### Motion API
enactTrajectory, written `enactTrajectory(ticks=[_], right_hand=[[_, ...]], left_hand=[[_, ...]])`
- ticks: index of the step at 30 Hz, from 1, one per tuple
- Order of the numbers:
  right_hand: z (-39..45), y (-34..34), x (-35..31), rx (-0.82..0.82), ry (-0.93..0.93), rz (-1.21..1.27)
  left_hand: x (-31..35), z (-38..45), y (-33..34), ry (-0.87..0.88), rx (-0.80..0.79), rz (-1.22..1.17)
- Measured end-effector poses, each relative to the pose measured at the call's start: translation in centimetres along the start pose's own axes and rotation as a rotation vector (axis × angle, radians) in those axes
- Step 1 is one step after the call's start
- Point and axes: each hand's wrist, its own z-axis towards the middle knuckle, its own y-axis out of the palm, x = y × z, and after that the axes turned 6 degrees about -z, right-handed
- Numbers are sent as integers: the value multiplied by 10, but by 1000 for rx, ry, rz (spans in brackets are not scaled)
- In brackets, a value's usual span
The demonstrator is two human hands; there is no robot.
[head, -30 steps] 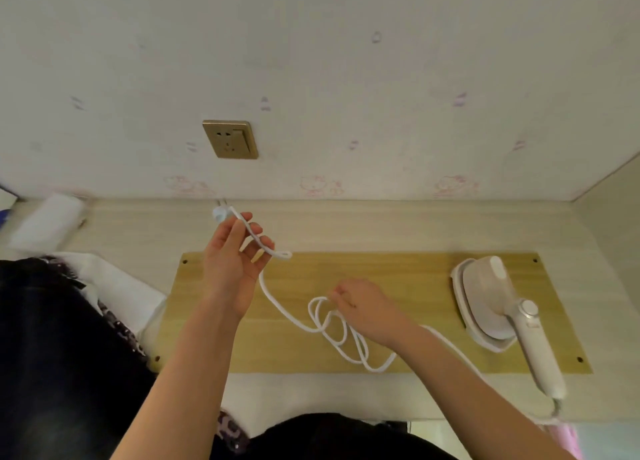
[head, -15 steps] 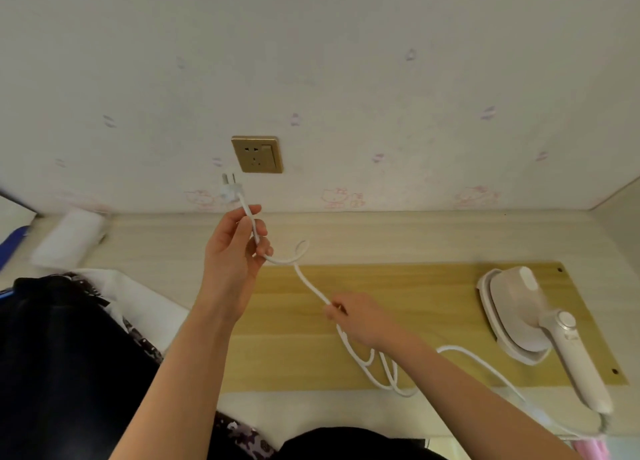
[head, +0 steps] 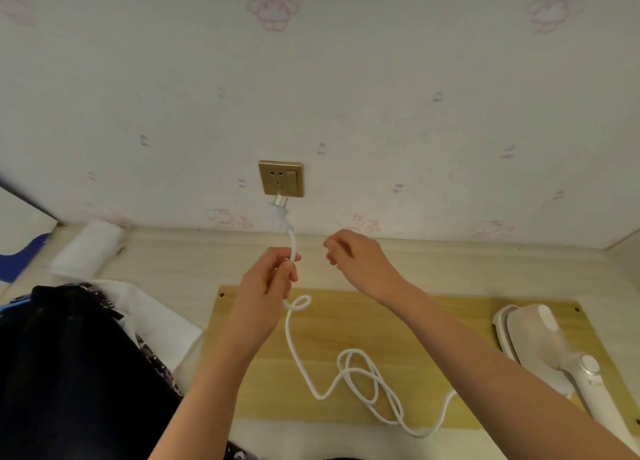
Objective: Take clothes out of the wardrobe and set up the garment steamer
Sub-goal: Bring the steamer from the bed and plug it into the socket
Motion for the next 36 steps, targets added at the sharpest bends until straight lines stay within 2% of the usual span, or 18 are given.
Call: enactTrajectory(ticks=[6,9,12,16,19,21,28,32,36], right_hand=[[13,12,-41,-68,7,300],[18,19,-44,-76,57,332],[21,27,-46,-8,80,303],[31,37,-48,71,48,251],[42,43,-48,73,29,273],[50,44,-49,59,25,311],[85,55,-41,-95,-21,325],[99,58,-36,-115,-41,276],[111,65,-26,-85,-57,155]], left_hand=[[-8,-6,-2,66,-2,411],[-15,-7,-5,160,-9,513],[-26,-5,-7,230,-31,587],[-35,4,-8,136,-19,497],[-29,16,-14,-103,-17,247],[-27,28,-20,-194,7,123],[-30,87,-35,-132,260,-2],[-29,110,-35,-57,223,3],[-37,126,-30,-59,226,-37]])
